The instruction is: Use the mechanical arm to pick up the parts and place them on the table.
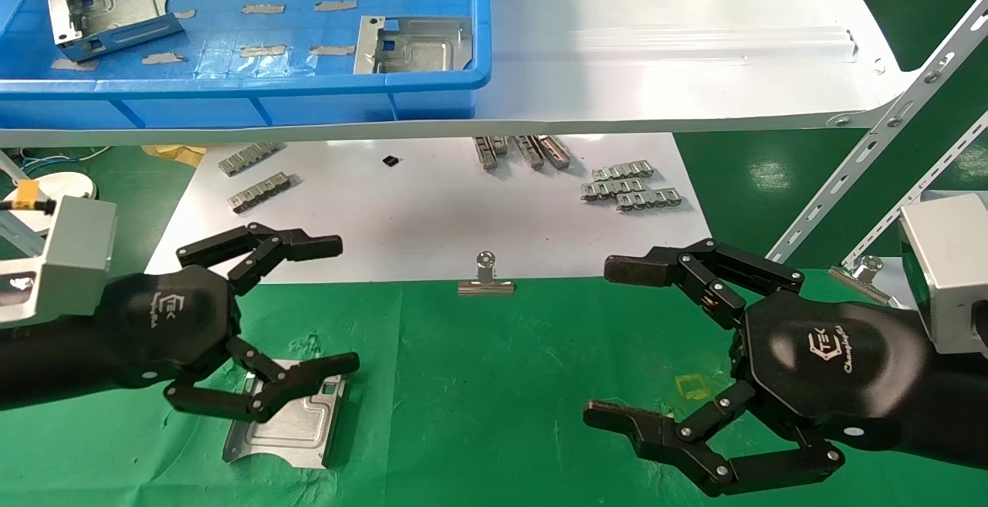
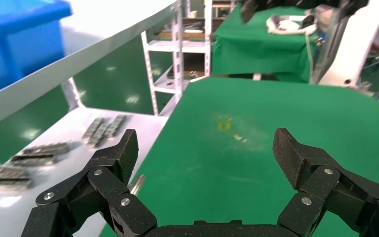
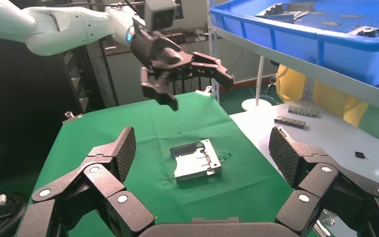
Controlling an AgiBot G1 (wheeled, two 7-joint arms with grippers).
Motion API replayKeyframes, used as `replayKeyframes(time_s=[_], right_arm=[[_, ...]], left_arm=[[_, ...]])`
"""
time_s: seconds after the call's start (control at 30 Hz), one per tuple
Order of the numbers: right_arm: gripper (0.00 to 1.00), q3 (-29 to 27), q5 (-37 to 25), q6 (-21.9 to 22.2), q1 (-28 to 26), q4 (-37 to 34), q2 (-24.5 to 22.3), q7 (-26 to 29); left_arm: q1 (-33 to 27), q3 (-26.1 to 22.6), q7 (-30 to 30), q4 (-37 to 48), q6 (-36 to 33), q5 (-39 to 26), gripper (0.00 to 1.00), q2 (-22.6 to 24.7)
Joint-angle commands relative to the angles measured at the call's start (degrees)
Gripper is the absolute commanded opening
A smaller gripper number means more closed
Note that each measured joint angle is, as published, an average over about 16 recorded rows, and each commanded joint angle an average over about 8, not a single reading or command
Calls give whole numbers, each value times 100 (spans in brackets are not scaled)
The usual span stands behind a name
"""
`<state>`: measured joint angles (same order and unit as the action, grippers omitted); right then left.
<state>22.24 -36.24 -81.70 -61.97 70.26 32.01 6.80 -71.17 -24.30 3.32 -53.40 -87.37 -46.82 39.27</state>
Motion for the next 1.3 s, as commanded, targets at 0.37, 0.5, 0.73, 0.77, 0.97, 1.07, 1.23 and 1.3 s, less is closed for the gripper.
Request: replayKeyframes(time_s=[0.37,0.5,0.73,0.77,0.97,1.07,1.23,1.3], right_arm=[[100,0,0,0,0,0,0,0],[100,0,0,0,0,0,0,0],[100,0,0,2,2,-1,0,0],[100,0,0,2,2,-2,-1,0],[100,0,1,2,2,-2,0,0],[100,0,1,2,2,-2,0,0],[100,0,1,2,1,-2,-1,0],[100,0,1,2,1,-2,-1,0]], left_arm=[[668,577,-979,-1404,116,345,100,-296],[869,750,-1275,-1827,150,449,100,-385],[1061,916,-1503,-2231,179,554,100,-469],[1063,919,-1498,-2235,181,558,100,-471],[1032,890,-1459,-2155,182,544,100,-458],[1015,875,-1446,-2120,179,533,100,-450],[995,857,-1429,-2081,176,520,100,-441],[988,852,-1424,-2069,175,517,100,-438]])
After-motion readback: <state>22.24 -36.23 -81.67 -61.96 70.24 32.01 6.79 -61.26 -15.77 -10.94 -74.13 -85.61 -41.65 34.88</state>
